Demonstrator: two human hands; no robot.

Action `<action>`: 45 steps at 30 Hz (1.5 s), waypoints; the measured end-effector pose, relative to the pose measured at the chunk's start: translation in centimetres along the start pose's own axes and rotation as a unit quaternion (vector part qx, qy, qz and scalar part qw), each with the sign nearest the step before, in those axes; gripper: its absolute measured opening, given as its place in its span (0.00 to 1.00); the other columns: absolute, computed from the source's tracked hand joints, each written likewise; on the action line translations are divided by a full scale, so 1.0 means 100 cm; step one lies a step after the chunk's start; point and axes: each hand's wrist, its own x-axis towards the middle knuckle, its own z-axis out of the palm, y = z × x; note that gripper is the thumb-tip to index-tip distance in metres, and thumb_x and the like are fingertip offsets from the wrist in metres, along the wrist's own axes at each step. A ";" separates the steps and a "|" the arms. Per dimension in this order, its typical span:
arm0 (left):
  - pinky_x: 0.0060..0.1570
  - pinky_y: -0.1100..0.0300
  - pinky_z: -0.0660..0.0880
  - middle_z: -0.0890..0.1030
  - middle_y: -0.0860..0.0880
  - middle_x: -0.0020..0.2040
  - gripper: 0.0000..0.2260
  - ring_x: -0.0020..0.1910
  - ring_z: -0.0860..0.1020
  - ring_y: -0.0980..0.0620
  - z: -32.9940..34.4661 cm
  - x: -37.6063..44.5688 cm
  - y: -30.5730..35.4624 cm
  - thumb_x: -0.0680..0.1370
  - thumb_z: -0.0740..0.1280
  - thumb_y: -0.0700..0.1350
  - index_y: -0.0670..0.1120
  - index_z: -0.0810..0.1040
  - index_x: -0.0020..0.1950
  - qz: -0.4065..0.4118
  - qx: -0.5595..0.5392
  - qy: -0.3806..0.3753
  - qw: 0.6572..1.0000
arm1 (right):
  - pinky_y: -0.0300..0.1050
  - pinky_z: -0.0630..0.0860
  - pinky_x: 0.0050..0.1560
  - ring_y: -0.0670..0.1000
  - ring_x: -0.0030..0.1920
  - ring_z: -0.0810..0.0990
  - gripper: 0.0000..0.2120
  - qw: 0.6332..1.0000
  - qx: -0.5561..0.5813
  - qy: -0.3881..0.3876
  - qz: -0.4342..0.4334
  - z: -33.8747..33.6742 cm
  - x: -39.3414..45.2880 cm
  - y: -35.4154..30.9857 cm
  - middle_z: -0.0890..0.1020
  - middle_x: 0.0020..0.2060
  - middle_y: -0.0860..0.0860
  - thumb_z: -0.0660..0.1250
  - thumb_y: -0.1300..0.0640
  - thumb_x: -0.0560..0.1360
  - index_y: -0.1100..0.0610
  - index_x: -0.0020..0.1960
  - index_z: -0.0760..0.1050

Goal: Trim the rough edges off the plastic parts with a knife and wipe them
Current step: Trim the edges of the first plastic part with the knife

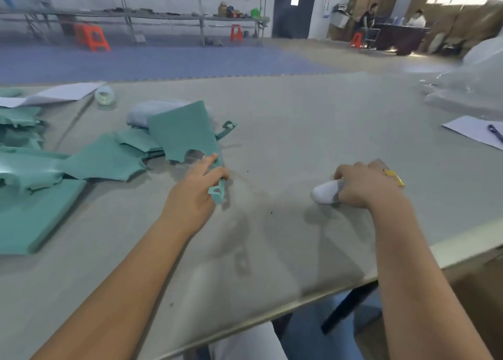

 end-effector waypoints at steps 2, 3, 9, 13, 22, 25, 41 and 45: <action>0.56 0.52 0.72 0.65 0.47 0.75 0.18 0.72 0.65 0.46 0.000 0.000 0.000 0.72 0.66 0.32 0.50 0.78 0.57 0.000 0.003 -0.001 1.000 | 0.52 0.66 0.59 0.54 0.63 0.68 0.19 1.000 0.012 0.012 -0.015 -0.008 0.007 -0.008 0.74 0.46 0.46 0.64 0.58 0.71 0.43 0.60 0.75; 0.56 0.53 0.71 0.65 0.47 0.75 0.18 0.72 0.66 0.46 0.001 0.000 -0.001 0.72 0.66 0.32 0.50 0.78 0.57 -0.001 0.003 0.000 1.000 | 0.51 0.66 0.55 0.54 0.59 0.70 0.20 0.999 0.019 0.014 -0.026 -0.011 0.012 -0.015 0.75 0.43 0.45 0.65 0.60 0.67 0.42 0.55 0.76; 0.50 0.59 0.71 0.64 0.50 0.75 0.21 0.71 0.66 0.48 0.002 -0.002 -0.005 0.70 0.67 0.32 0.53 0.76 0.56 0.008 0.007 0.004 1.000 | 0.55 0.61 0.56 0.52 0.54 0.75 0.20 0.996 0.015 0.022 -0.085 -0.016 0.076 -0.058 0.79 0.50 0.44 0.68 0.58 0.61 0.43 0.50 0.76; 0.51 0.59 0.71 0.64 0.53 0.75 0.24 0.72 0.64 0.50 0.002 -0.003 -0.009 0.67 0.68 0.31 0.56 0.75 0.56 0.008 -0.001 0.004 1.000 | 0.56 0.61 0.58 0.54 0.52 0.76 0.13 0.998 0.009 0.049 -0.028 -0.019 0.122 -0.034 0.79 0.44 0.47 0.69 0.50 0.62 0.48 0.46 0.76; 0.49 0.52 0.77 0.68 0.51 0.73 0.32 0.71 0.67 0.47 0.005 0.004 -0.010 0.63 0.72 0.29 0.60 0.68 0.55 0.017 0.008 -0.016 1.000 | 0.52 0.62 0.60 0.59 0.62 0.70 0.17 0.970 -0.013 0.140 0.198 -0.007 0.159 0.115 0.75 0.57 0.58 0.62 0.47 0.75 0.53 0.61 0.76; 0.48 0.50 0.77 0.70 0.47 0.71 0.32 0.69 0.70 0.43 0.006 0.005 -0.009 0.62 0.73 0.29 0.59 0.69 0.55 0.033 0.026 -0.023 0.999 | 0.52 0.62 0.62 0.62 0.65 0.67 0.19 0.952 0.037 0.180 0.245 0.000 0.149 0.139 0.71 0.63 0.62 0.58 0.50 0.79 0.55 0.66 0.72; 0.42 0.56 0.70 0.71 0.49 0.71 0.20 0.65 0.72 0.45 -0.007 -0.008 -0.013 0.68 0.71 0.32 0.52 0.76 0.54 0.054 0.051 -0.004 0.997 | 0.50 0.69 0.48 0.62 0.60 0.77 0.13 0.978 0.048 0.151 0.135 0.028 0.087 0.074 0.78 0.58 0.61 0.62 0.59 0.76 0.61 0.60 0.67; 0.52 0.54 0.71 0.69 0.52 0.72 0.16 0.68 0.70 0.51 -0.030 -0.022 -0.050 0.74 0.66 0.33 0.54 0.77 0.52 -0.038 0.034 0.038 0.998 | 0.47 0.67 0.44 0.62 0.56 0.79 0.11 0.982 0.069 0.156 0.082 0.028 0.085 0.018 0.80 0.53 0.61 0.65 0.58 0.74 0.61 0.54 0.74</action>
